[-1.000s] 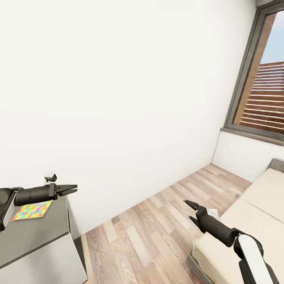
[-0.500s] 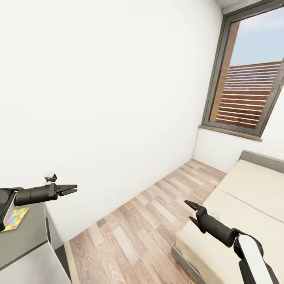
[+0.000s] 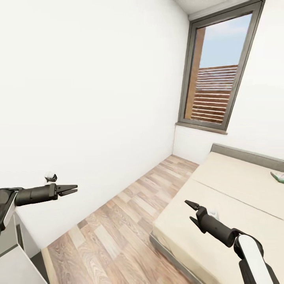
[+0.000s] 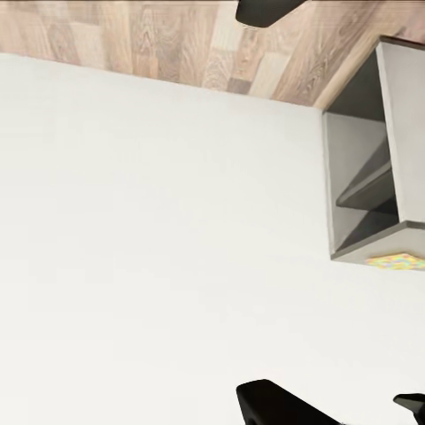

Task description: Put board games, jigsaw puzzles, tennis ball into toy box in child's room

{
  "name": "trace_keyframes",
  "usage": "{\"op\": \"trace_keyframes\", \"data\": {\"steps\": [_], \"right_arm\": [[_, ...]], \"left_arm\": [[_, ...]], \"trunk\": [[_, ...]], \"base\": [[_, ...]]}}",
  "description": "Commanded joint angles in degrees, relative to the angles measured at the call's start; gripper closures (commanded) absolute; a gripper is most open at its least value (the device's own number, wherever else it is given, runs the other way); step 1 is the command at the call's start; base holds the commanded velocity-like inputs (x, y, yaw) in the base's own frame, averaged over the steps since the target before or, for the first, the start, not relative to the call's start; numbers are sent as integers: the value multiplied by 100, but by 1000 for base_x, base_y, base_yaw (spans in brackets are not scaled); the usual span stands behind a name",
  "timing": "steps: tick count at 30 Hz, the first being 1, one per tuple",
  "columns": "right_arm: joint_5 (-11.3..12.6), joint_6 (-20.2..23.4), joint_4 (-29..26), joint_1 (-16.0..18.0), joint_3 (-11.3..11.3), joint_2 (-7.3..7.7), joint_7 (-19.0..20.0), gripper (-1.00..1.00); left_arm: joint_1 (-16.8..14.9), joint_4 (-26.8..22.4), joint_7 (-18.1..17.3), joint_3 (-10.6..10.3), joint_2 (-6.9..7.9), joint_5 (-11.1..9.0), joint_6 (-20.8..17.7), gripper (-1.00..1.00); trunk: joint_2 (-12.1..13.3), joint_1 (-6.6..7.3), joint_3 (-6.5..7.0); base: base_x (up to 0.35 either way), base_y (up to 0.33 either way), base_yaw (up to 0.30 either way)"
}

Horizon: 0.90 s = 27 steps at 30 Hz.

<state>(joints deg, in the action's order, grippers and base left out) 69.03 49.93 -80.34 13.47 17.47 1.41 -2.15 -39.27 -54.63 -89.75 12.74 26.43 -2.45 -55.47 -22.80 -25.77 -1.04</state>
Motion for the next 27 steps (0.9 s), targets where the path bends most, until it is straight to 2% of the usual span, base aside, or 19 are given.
{"op": "trace_keyframes", "data": {"steps": [1,14,19,27], "right_arm": [[30,26,0,6,6,-1,-23,-100],[32,-86,1,6,2,0,-23,-100],[25,-108,1,6,-5,0,-23,-100],[23,-408,193,6,-4,18,-28,-100]], "left_arm": [[-2,-4,-25,1,3,6,-61,-100],[-2,-4,-25,6,2,8,-61,-100],[-2,-4,-25,9,2,8,-61,-100],[-2,-4,-25,9,2,8,-61,-100]], "trunk": [[-12,-2,-13],[-12,-2,-60],[-12,-2,-68],[-12,-2,-70]], "base": [[-193,-220,-274],[-191,-220,-248],[-160,-220,-56],[-109,-218,-7]]}}
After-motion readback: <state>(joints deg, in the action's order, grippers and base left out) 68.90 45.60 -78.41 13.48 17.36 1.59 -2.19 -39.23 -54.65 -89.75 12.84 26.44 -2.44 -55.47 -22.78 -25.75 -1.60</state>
